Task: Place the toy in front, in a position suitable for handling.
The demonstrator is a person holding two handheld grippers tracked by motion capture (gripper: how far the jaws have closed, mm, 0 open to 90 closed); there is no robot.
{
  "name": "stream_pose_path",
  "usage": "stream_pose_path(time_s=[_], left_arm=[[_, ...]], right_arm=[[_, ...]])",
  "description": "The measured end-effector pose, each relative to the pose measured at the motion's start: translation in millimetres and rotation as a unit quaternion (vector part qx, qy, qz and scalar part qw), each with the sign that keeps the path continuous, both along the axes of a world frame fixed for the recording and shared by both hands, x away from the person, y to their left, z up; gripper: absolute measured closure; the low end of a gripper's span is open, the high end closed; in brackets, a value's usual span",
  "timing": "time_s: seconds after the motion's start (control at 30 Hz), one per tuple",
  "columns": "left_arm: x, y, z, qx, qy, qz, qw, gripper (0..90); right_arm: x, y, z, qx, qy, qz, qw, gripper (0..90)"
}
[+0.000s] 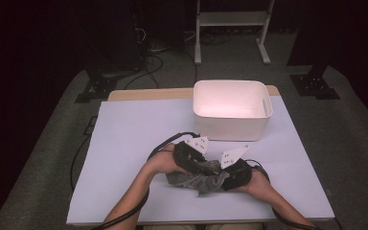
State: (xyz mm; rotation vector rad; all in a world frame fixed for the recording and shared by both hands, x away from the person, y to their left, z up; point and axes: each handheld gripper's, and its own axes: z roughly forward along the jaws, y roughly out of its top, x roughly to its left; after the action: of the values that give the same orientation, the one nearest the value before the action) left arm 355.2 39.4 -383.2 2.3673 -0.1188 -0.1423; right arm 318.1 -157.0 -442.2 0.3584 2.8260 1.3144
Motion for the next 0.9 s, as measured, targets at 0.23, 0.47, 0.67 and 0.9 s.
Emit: stream_pose_path(time_s=[0.23,0.47,0.67,0.9], left_arm=[[-1.7,20.2,-1.1,-0.001,-0.003,0.019,0.9998,74.6],[-3.4,46.8,-1.9,-0.003,-0.004,0.044,0.999,74.5],[-7.5,76.3,-1.7,-0.016,-0.002,0.07,0.9975,74.3],[-10.4,104.3,-4.8,-0.023,0.006,0.091,0.9956,74.3]], right_arm=[[-1.0,0.4,-0.2,-0.003,-0.01,0.003,0.9999,56.9],[-1.7,0.4,-0.2,-0.004,-0.01,0.004,0.9999,56.9],[-2.0,0.6,-0.3,-0.005,-0.013,0.005,0.9999,56.8],[-1.7,0.4,-0.3,-0.004,-0.009,0.003,0.9999,56.9]])
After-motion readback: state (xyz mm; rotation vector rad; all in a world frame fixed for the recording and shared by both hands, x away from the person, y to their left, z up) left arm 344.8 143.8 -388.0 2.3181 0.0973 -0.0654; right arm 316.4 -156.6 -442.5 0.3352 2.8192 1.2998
